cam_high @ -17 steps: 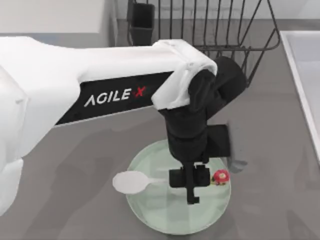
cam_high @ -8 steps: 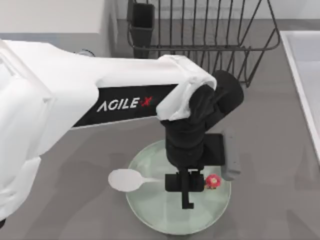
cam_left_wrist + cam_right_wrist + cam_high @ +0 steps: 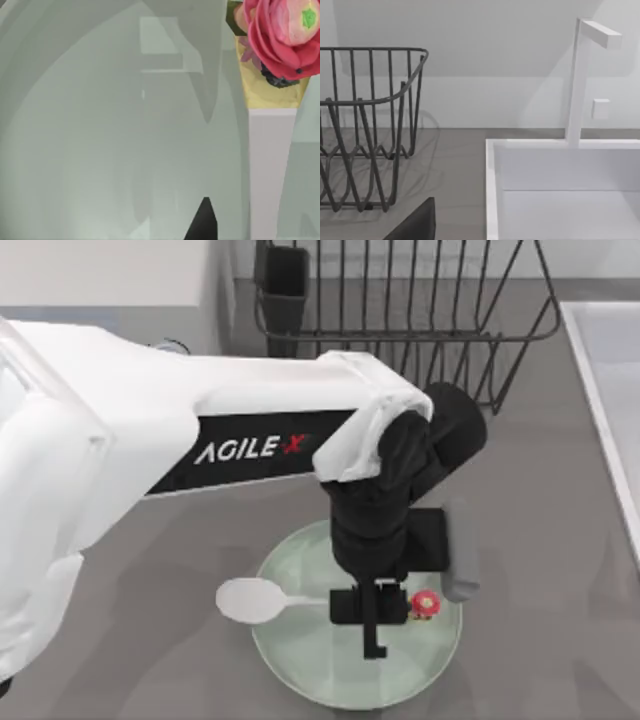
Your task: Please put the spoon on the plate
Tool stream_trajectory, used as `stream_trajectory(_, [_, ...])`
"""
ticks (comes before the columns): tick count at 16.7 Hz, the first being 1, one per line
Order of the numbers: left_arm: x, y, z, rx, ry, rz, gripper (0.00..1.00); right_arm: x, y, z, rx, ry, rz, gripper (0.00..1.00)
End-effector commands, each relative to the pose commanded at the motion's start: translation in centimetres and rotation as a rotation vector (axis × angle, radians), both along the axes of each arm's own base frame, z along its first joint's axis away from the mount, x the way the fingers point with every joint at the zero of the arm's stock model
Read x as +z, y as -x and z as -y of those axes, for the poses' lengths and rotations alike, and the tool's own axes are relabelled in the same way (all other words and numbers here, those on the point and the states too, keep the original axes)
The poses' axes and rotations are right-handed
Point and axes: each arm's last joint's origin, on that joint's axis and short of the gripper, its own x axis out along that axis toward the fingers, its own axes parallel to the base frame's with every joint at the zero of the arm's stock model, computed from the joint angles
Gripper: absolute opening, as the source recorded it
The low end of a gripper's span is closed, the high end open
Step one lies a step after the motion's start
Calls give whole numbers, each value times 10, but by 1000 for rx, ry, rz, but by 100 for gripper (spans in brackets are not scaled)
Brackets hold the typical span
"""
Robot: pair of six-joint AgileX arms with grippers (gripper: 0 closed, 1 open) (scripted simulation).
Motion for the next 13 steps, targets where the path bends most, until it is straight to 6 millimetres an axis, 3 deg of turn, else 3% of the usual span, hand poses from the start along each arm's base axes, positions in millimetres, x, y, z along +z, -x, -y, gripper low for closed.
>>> stream_trajectory(9, [0, 0, 0, 0, 0, 0, 98, 0, 0, 0, 0, 0, 0, 100])
stream_trajectory(13, [0, 0, 0, 0, 0, 0, 100, 0, 0, 0, 0, 0, 0, 100])
